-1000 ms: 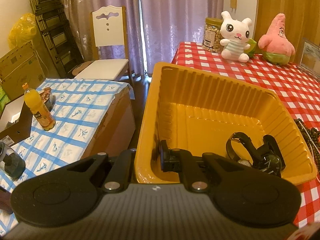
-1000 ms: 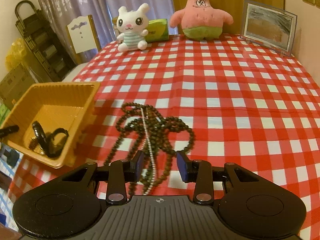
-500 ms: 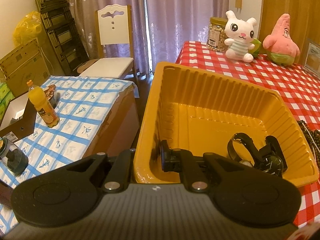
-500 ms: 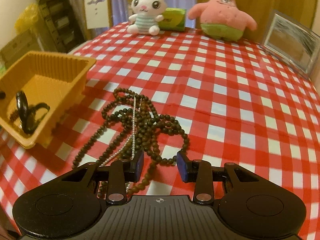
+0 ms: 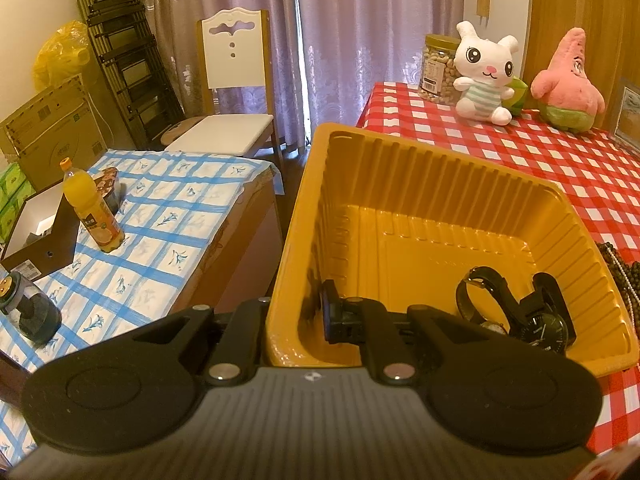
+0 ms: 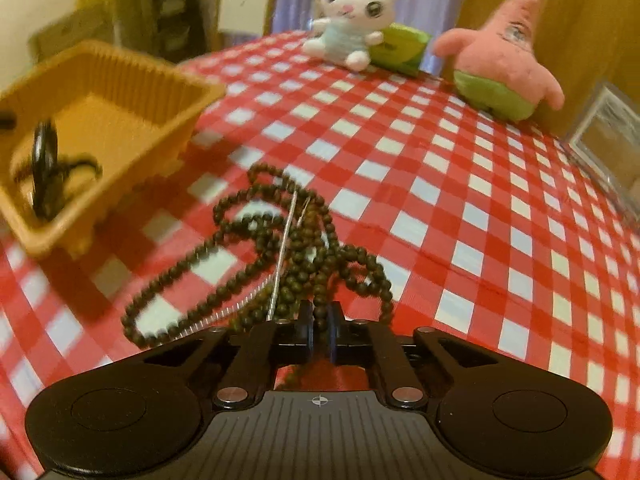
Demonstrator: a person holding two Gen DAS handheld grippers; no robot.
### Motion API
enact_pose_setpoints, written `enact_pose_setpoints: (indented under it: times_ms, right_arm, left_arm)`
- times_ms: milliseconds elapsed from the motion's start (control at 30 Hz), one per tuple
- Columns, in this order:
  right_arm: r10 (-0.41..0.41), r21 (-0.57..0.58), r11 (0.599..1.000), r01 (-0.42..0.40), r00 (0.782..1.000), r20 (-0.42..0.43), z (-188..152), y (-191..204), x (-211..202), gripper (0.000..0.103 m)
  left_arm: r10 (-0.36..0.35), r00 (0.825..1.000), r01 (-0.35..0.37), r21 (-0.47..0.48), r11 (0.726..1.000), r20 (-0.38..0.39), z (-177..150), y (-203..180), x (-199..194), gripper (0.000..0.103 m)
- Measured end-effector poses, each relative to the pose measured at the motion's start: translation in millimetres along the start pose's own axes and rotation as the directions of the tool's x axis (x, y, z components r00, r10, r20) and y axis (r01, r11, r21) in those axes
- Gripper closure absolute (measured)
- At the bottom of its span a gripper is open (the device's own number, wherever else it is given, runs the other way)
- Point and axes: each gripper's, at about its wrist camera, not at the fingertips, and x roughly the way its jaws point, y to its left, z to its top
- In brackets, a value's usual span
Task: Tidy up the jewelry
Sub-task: 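Grasp a dark bead strand from the pile with the right tool, then carry the bead strand into the orange tray and open the right tool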
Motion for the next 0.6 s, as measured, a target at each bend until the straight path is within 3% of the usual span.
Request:
enact_pose_setpoints:
  times_ms: [133, 267, 433, 600]
  right_arm:
    - [0.037, 0.204, 0.978, -0.052, 0.997, 0.074, 5, -27, -23, 0.096]
    - [0.052, 0.31, 0.946, -0.094, 0.988, 0.143, 11, -41, -48, 0.096]
    - [0.089, 0.323, 0.934, -0.153, 0.975, 0.204, 26, -31, -68, 0.096]
    - [0.197, 0.295, 0.917, -0.268, 0.948, 0.25, 47, 0, -74, 0.096]
  left_arm:
    - [0.0, 1.0, 0.0, -0.003, 1.0, -0.002, 0, 0, 0, 0.093]
    - [-0.004, 1.0, 0.004, 0.001, 1.0, 0.004, 0, 0, -2, 0.093]
    - [-0.008, 1.0, 0.008, -0.001, 1.0, 0.007, -1, 1, -3, 0.093]
    - [-0.016, 1.0, 0.016, -0.004, 1.0, 0.008, 0, 1, -3, 0.093]
